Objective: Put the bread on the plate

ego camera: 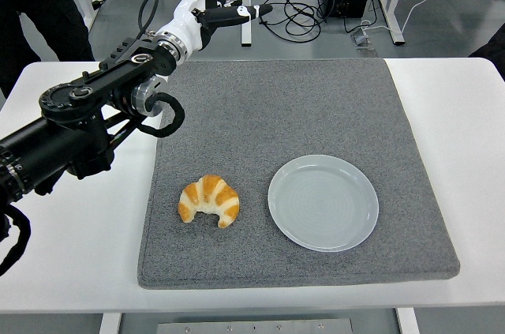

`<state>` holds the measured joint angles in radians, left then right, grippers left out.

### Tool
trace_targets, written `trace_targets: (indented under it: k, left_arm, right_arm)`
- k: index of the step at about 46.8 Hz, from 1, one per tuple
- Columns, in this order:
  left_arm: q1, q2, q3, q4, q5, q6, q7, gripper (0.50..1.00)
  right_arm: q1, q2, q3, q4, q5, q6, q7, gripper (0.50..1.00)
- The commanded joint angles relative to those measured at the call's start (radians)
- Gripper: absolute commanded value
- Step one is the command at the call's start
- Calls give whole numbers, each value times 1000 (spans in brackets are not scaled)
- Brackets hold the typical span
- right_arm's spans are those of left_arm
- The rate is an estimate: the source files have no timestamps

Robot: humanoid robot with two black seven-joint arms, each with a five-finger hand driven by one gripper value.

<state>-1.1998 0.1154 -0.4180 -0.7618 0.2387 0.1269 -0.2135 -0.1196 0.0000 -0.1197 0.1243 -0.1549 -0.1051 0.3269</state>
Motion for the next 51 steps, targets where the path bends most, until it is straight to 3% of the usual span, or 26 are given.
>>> trace_targets:
  k: [1, 10, 17, 26, 44, 51]
  left_arm:
    - [-1, 41, 24, -54, 33, 0, 0, 980]
    - [-67, 127, 142, -139, 212, 48, 2, 978]
    - [-181, 194, 297, -209, 234, 43, 2, 978]
    - [-285, 300, 442, -388, 327, 33, -6, 980]
    - [-307, 501, 548, -643, 665, -3, -7, 980]
    - [-305, 540, 554, -672, 737, -30, -15, 980]
  right_arm:
    - [0, 0, 0, 0, 0, -1, 1, 1000]
    - [0, 0, 0, 0, 0, -1, 0, 1000]
    - [0, 0, 0, 0, 0, -1, 0, 1000]
    - [0, 0, 0, 0, 0, 1, 0, 1000]
    - [0, 0, 0, 0, 0, -1, 0, 1000]
    - [0, 0, 0, 0, 0, 1, 0, 1000]
